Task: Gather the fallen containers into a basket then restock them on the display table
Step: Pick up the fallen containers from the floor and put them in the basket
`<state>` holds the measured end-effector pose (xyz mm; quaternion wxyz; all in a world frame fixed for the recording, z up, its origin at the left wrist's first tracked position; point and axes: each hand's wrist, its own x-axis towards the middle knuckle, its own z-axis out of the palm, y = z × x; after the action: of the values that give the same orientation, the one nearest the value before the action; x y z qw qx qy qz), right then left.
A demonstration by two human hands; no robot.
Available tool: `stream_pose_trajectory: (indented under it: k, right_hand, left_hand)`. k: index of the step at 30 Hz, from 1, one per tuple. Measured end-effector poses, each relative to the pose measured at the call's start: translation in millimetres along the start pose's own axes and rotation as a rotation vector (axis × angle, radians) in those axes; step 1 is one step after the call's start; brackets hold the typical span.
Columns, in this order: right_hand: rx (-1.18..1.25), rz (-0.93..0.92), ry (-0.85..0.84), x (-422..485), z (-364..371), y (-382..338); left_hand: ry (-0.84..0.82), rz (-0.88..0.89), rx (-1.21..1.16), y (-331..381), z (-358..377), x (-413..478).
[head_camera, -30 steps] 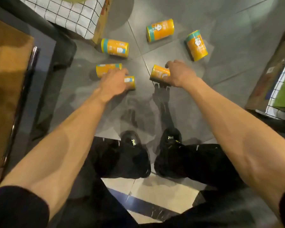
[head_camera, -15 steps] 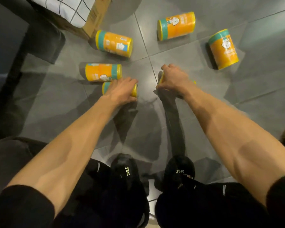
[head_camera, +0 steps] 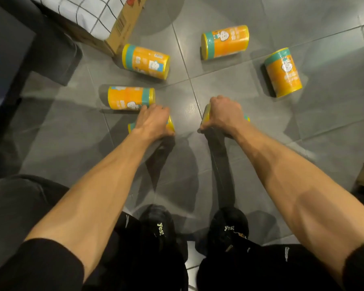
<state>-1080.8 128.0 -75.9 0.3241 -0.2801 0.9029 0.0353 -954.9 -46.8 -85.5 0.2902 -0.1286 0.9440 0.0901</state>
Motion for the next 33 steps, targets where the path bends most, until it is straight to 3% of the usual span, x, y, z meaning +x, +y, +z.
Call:
stream_pose_trajectory:
  k: [5,10,24,33]
  right_hand:
    - [0.178,0.119,-0.012,-37,-3,10]
    - [0.42,0.212,-0.029,-106,-44,5]
    - [0.509,0.074,-0.069,-352,-285,-91]
    - [0.487,-0.259,-0.042,-485,-429,-129]
  left_hand:
    - [0.0,-0.099,-0.174,7,-9,-25]
    - [0.09,-0.199,-0.503,11,-55,-94]
    - [0.3,-0.425,-0.87,24,-287,-380]
    - [0.498,-0.536,-0.98,70,-399,-564]
